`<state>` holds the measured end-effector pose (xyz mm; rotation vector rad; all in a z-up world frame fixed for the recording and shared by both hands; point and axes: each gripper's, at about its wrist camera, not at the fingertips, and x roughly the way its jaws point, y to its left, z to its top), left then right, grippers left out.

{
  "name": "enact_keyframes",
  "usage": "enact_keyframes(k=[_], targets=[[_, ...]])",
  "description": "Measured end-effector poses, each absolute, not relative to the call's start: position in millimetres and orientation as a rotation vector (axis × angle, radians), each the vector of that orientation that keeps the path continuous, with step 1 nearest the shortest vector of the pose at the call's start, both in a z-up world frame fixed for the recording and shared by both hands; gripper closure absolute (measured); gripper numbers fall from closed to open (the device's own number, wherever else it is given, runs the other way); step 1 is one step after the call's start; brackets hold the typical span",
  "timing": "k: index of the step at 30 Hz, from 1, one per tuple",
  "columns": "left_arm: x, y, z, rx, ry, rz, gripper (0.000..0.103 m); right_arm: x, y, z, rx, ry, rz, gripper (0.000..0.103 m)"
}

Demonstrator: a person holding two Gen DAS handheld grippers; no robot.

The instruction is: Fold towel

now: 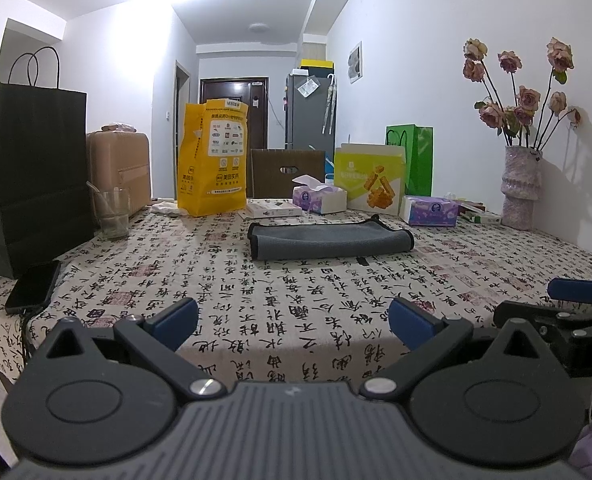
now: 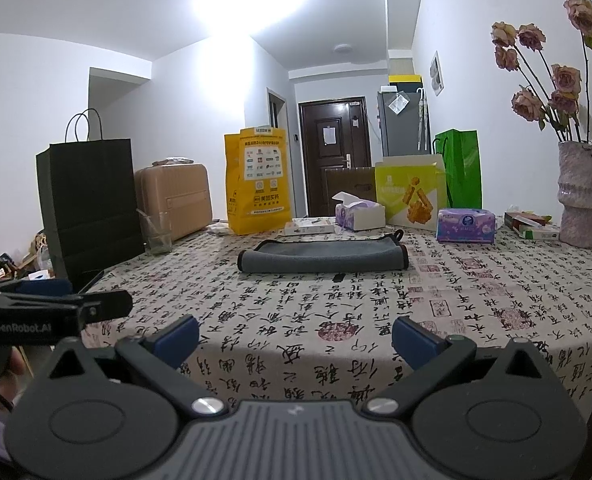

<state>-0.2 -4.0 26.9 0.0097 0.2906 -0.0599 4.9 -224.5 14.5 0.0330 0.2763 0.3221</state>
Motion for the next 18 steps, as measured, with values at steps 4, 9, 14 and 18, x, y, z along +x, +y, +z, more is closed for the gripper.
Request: enact_keyframes(k=[4, 9, 14, 18], targets=[[-0.1, -3.7, 27.0, 0.009, 0.292, -0.061, 0.0, 4.8, -224.4, 14.5, 0.033, 0.276, 0.322, 0.0], [0.0, -3.7, 27.0, 0.01, 0.291, -0.061, 0.0, 4.9, -223.3, 12.5, 0.033, 0.28, 0.322, 0.0], [0.0, -3.8, 27.0, 0.009, 0.292, -0.061, 0.0, 4.9, -222.0, 11.0, 0.033, 0.283, 0.323, 0.0], [0.4, -4.1, 27.0, 0.009, 0.292, -0.061, 0.0, 5.2, -221.3, 9.6, 0.034, 0.29, 0.325, 0.0]])
